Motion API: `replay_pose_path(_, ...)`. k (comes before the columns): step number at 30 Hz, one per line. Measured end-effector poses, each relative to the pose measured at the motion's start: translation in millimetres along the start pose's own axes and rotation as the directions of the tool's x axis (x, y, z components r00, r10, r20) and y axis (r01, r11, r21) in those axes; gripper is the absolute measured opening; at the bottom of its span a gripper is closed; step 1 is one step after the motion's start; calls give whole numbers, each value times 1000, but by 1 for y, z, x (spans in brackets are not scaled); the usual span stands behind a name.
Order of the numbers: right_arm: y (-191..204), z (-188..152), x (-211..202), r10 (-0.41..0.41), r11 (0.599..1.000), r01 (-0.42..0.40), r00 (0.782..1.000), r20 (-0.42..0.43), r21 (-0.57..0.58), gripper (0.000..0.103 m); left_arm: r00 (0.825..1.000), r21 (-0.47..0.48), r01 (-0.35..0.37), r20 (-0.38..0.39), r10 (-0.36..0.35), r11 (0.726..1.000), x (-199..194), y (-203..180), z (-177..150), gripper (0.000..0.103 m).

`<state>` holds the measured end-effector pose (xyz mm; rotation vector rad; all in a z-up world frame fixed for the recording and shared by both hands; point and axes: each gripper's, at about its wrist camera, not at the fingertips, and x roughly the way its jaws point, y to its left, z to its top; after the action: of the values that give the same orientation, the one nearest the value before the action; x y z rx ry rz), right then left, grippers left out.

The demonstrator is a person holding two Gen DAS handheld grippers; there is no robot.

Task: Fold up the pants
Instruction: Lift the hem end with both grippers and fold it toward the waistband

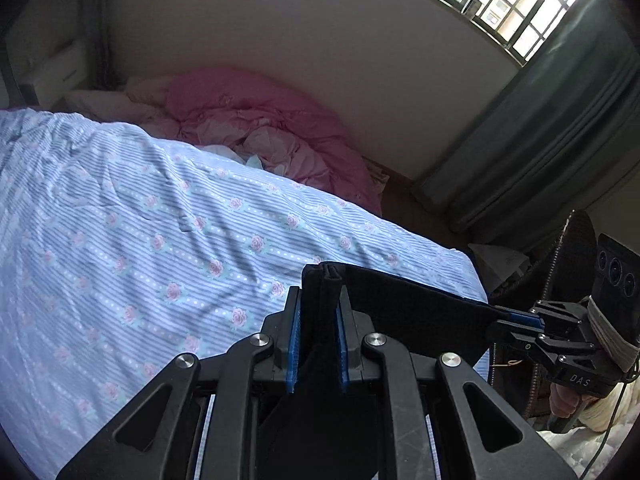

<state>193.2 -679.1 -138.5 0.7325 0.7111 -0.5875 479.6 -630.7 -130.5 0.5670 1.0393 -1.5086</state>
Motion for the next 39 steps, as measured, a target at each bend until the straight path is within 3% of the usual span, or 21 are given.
replay_pose_path(7, 107, -31, -68, 60, 968, -54, 998, 15, -246, 14, 989, -41, -84, 120, 88, 996, -120, 0, -82, 16)
replay_pose_path(14, 223, -112, -94, 150, 873, -177, 984, -95, -454, 14, 969, -173, -165, 154, 192, 971, -203, 25, -209, 16)
replay_pose_path(20, 306, -198, -86, 136, 793, -228, 970, -200, -566, 14, 967, -246, -201, 105, 232, 948, -222, 64, -315, 16)
replay_pose_path(25, 347, -270, -55, 69, 790, -212, 963, -260, -576, 14, 973, -276, -222, 5, 232, 935, -210, 105, -401, 17)
replay_pose_path(27, 359, -300, -38, 37, 800, -197, 959, -282, -566, 14, 960, -290, -279, -51, 276, 916, -201, 121, -431, 20)
replay_pose_path(30, 368, -340, -6, -26, 800, -160, 953, -300, -578, 14, 939, -358, -343, -123, 320, 869, -197, 148, -484, 35)
replay_pose_path(32, 369, -365, 18, -72, 802, -144, 940, -333, -579, 14, 932, -426, -361, -145, 331, 830, -200, 160, -514, 35)
replay_pose_path(35, 363, -397, 48, -148, 808, -124, 904, -402, -576, 14, 946, -533, -320, -136, 294, 783, -208, 165, -554, 35)
replay_pose_path(39, 353, -429, 65, -195, 801, -130, 866, -461, -584, 14, 967, -600, -239, -75, 243, 763, -207, 150, -568, 42)
